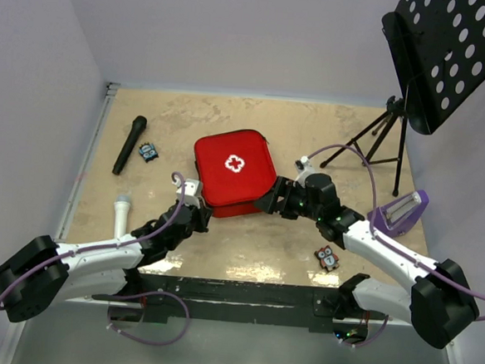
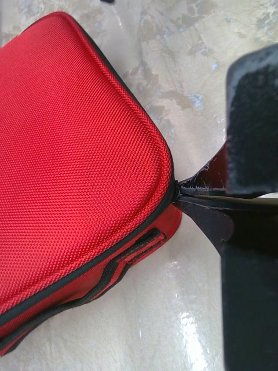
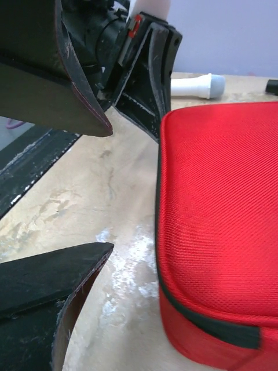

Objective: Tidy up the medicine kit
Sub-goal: Zip the medicine box at the center of the board.

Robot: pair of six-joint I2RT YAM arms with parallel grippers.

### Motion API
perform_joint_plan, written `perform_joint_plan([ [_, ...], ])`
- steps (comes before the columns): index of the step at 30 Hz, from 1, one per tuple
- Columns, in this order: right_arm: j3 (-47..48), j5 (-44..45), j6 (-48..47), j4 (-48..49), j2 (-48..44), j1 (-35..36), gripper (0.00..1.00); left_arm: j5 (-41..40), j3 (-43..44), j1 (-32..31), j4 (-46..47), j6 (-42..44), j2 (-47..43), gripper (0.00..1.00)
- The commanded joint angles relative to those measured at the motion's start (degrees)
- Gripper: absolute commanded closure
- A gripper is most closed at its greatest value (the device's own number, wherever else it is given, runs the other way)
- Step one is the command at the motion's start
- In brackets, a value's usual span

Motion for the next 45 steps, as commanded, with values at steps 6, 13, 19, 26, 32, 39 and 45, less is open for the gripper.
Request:
perform_joint_plan([
  [6, -4.05, -3.03, 7.41, 8.46, 1.95, 0.35, 0.24, 7.10, 0.15, -1.15, 10.61, 0.19, 2.82, 1.00],
  [13, -4.22, 0.13, 11.80, 11.89, 5.12, 0.26, 0.26, 10.27, 0.85, -4.31, 15.53, -0.24, 9.15, 1.00],
  [19, -4.57, 2.15, 14.35, 13.21, 8.29, 0.26, 0.31, 10.97, 1.99, -6.25, 18.61, -0.25, 12.23, 1.00],
  [26, -4.49, 6.28, 15.85, 13.12, 8.90, 0.26, 0.61, 12.73, 1.99, -6.34, 20.63, 0.28, 12.23, 1.00],
  [32, -3.96, 8.04, 14.98, 12.42, 10.83, 0.00, 1.00, 12.64, 0.85, -6.34, 19.41, 0.46, 10.22, 1.00],
  [39, -3.17, 11.12, 11.82, 8.73, 9.35, -1.75, 1.00, 7.73, -1.69, -6.34, 13.00, -1.12, 4.42, 1.00],
  [45, -2.47, 11.83, 8.65, 6.36, 7.67, -4.13, 1.00, 2.80, -2.84, -6.07, 7.55, -2.71, 0.28, 1.00],
])
